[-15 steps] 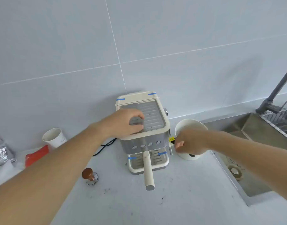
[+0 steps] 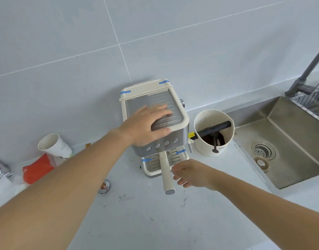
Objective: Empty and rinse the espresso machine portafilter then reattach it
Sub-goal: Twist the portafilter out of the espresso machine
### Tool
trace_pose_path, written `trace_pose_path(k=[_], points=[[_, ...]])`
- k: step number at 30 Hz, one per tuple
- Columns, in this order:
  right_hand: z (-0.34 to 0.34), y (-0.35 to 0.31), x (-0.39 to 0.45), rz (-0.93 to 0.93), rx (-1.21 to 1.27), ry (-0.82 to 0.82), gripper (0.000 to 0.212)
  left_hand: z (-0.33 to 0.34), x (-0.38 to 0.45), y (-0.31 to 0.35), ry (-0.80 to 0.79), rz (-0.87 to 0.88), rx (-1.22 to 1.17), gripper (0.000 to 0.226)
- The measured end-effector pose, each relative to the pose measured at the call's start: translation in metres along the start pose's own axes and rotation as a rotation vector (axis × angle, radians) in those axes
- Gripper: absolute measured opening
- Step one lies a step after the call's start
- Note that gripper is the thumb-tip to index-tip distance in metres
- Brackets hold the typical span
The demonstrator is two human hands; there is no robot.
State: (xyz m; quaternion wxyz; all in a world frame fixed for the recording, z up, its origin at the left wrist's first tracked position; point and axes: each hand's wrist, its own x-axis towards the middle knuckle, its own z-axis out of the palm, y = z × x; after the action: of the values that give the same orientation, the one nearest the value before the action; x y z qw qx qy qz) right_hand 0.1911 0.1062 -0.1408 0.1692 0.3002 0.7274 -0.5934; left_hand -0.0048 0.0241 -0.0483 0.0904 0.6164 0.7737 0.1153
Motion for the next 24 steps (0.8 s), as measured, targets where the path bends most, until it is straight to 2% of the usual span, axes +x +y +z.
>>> trace_pose_path(k=[6, 11, 13, 16, 24], points=[[0.043, 0.005, 0.017, 0.034, 0.339, 0.136, 0.021, 0.006, 0.004, -0.004, 0.061, -0.037, -0.057, 0.063], [0.068, 0.007, 0.028, -0.004, 0.661, 0.088, 0.018, 0.010, 0.004, -0.006, 0.077, -0.043, -0.055, 0.066], [0.066, 0.005, 0.032, 0.044, 0.737, 0.040, 0.011, 0.011, 0.005, -0.006, 0.084, -0.037, -0.053, 0.067], [0.062, 0.002, 0.037, 0.145, 0.818, -0.039, 0.017, 0.011, 0.006, -0.007, 0.092, -0.030, -0.044, 0.066], [0.071, 0.004, 0.047, 0.139, 0.817, 0.068, 0.022, 0.014, 0.008, -0.011, 0.101, -0.012, -0.040, 0.071]])
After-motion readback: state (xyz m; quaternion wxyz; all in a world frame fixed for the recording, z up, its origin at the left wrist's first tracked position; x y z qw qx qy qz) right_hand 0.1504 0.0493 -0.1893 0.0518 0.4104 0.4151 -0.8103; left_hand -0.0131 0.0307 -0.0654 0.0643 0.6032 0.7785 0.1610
